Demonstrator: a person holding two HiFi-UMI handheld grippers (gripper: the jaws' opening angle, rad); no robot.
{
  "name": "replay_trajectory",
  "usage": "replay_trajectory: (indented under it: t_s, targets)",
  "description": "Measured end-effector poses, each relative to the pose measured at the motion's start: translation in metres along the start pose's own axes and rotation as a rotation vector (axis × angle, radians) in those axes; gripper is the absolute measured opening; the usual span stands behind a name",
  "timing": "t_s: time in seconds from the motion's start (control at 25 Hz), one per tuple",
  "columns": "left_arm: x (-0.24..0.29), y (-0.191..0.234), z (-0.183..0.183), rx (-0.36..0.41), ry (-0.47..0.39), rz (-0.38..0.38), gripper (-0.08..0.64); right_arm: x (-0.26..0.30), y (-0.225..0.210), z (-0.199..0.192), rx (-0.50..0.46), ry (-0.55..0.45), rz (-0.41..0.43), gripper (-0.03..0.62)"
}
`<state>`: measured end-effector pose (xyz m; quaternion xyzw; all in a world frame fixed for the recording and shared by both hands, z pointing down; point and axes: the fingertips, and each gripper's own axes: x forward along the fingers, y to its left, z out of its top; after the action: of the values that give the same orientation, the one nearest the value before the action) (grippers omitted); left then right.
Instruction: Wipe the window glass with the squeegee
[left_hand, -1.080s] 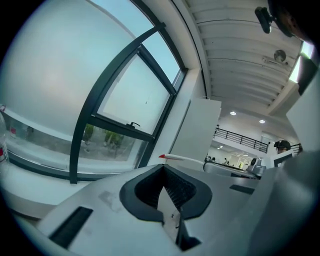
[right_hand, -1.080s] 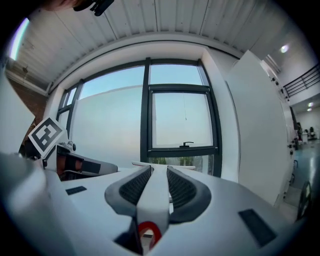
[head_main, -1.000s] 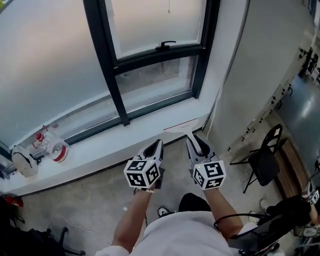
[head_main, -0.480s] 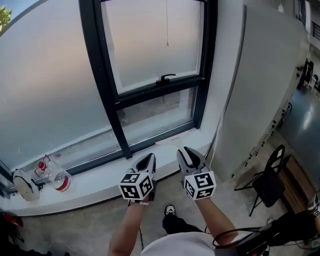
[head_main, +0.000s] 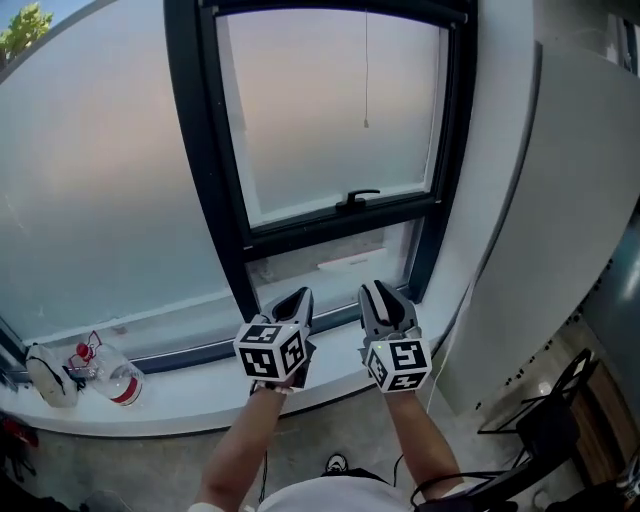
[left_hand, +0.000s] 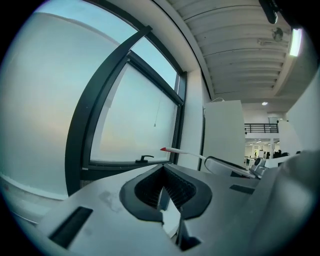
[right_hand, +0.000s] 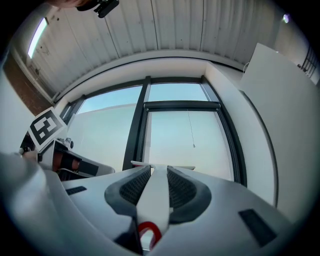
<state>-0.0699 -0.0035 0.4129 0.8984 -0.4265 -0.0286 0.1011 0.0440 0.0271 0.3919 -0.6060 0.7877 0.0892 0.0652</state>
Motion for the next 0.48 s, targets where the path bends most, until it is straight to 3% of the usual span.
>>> replay_trajectory:
  t_s: [0.28, 0.48]
  targets:
    - [0.061, 0.047, 0.048, 0.051, -0.032, 0.054, -0.002, 0.086, -0.025, 0.007, 0.031, -0.074, 0.025, 0.091]
    - [0.091, 0.067, 0.070, 0.093, -0.040, 0.050, -0.002, 0.121, -0.030, 0.008, 0.025, -0.098, 0.026, 0.091]
